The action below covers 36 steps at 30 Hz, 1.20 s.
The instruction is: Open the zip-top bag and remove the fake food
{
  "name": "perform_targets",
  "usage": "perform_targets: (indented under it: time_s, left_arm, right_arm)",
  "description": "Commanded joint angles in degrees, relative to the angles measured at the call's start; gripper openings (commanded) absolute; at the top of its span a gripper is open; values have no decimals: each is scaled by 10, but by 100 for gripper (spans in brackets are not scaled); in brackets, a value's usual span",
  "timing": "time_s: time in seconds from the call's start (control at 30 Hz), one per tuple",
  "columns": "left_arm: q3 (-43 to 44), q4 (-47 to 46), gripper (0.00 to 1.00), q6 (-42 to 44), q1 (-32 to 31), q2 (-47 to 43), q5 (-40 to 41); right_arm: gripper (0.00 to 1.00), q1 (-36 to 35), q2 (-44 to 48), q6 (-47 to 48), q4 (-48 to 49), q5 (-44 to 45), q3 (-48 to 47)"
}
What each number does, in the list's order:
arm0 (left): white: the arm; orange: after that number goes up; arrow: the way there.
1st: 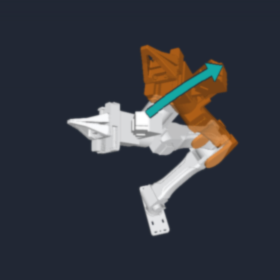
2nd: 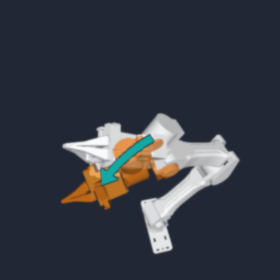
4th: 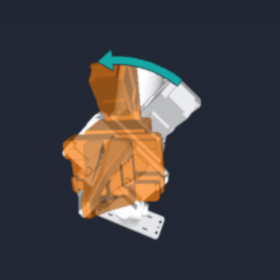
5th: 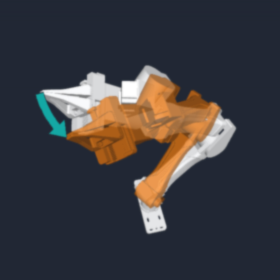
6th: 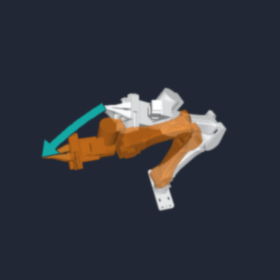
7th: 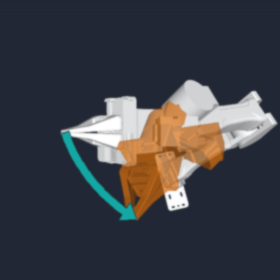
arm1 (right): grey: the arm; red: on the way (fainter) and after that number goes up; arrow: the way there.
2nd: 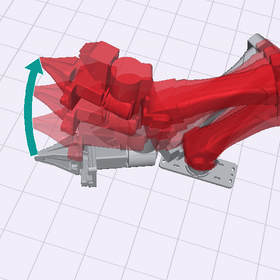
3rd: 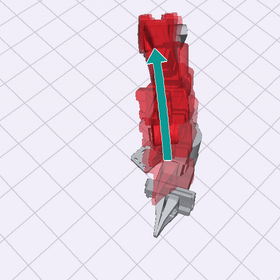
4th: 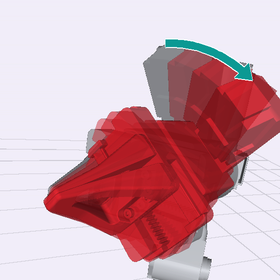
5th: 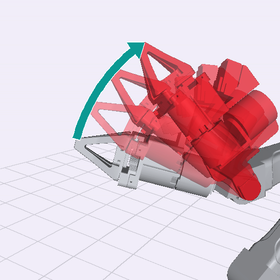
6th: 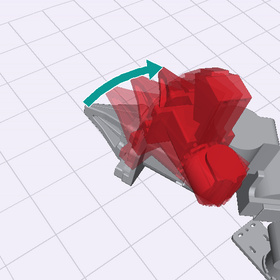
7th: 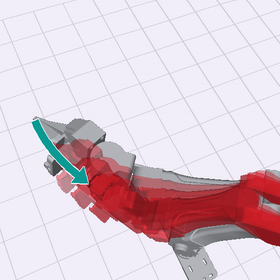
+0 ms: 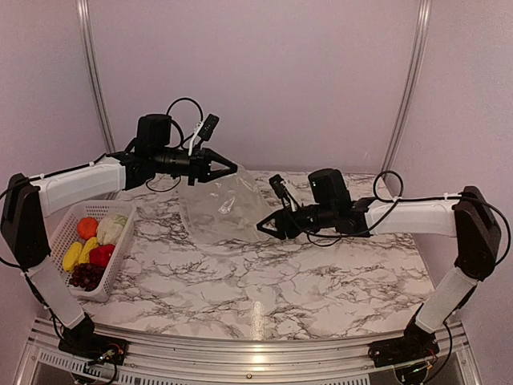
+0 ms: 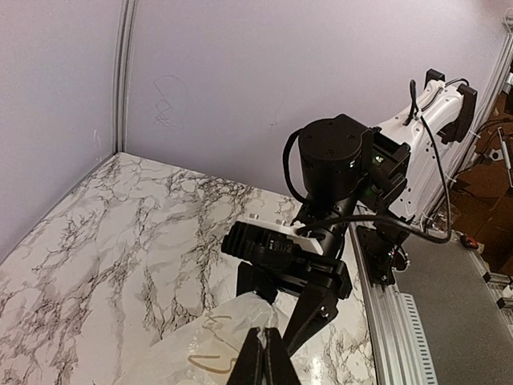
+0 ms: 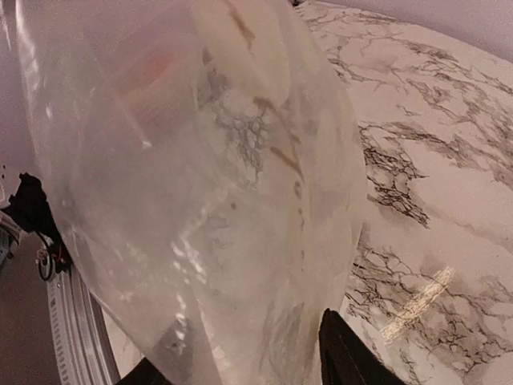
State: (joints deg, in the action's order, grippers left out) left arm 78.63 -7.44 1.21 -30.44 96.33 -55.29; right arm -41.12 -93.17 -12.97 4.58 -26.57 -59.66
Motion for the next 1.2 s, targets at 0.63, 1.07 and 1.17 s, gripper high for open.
perform_targets:
  time_s: [0.63, 1.07, 1.17]
  left_arm:
    - [149, 119, 49, -87, 33, 84, 245]
    - [-114, 51, 97, -169, 62, -57, 338]
    - [-212, -12, 99, -186, 55, -98, 317]
  right_arm:
    - [0, 52, 17, -114, 138, -164, 191]
    - [46, 181, 36, -236, 209, -177, 285]
    - [53, 208, 72, -179, 123, -137, 274]
